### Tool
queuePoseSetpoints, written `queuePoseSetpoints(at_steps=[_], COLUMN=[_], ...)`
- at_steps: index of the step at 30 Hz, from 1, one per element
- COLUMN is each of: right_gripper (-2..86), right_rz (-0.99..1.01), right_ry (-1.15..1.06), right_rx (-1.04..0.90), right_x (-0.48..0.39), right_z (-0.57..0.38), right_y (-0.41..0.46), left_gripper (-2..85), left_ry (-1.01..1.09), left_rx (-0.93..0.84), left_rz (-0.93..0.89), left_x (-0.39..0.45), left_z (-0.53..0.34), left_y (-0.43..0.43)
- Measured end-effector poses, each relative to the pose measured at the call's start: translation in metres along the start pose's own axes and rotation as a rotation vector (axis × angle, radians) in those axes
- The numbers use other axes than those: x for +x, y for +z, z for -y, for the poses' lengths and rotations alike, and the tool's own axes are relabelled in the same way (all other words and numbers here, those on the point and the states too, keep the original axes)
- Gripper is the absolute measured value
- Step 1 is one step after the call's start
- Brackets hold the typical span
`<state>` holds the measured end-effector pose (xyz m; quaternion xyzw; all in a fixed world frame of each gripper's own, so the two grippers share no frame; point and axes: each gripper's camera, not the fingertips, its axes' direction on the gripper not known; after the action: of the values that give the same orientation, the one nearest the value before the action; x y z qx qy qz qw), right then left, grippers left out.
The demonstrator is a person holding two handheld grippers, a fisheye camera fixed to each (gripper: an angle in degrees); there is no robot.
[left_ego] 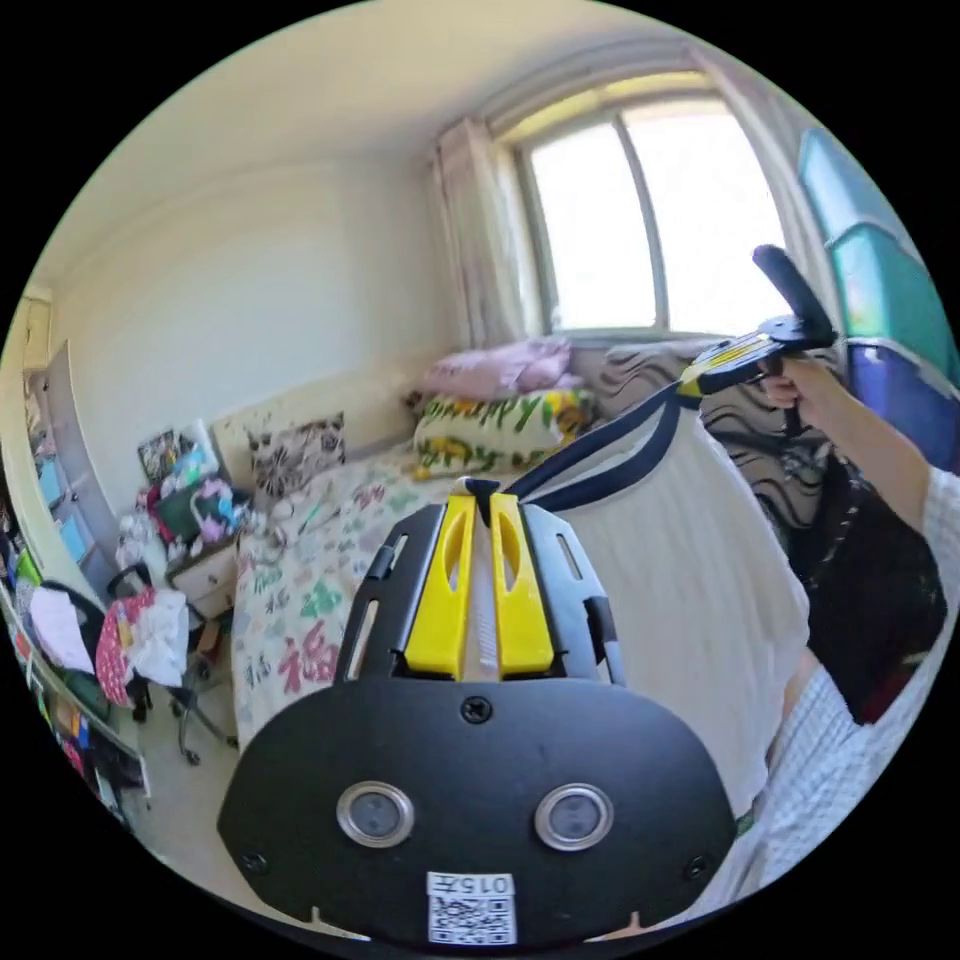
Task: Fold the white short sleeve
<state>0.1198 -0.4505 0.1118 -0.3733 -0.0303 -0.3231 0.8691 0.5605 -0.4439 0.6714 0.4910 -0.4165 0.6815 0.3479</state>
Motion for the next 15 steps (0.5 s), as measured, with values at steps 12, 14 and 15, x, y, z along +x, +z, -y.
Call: queuePoseSetpoints(at_steps=[12,14,15], right_gripper=[5.5,6.1,6.4], right_rz=[0.315,0.355,0.359], right_ry=[0.173,0.198,0.225], right_rx=[-0.407,-0.49,-0.528], right_x=[0.098,0.094,0.092], right_z=[-0.185,-0.234,-0.261], right_y=[0.224,0.233,0.236], left_gripper=[9.4,10.5,10.9], left_ry=[-0.284,-0.345,-0.418], left_rx=[-0.647,-0.761,-0.802], left_rz=[-0.168,-0.23,-0.25], left_x=[-0.043,-0.038,-0.039], left_z=[-0.343,-0.413,-0.452], left_y=[0.227,0.213,0.2])
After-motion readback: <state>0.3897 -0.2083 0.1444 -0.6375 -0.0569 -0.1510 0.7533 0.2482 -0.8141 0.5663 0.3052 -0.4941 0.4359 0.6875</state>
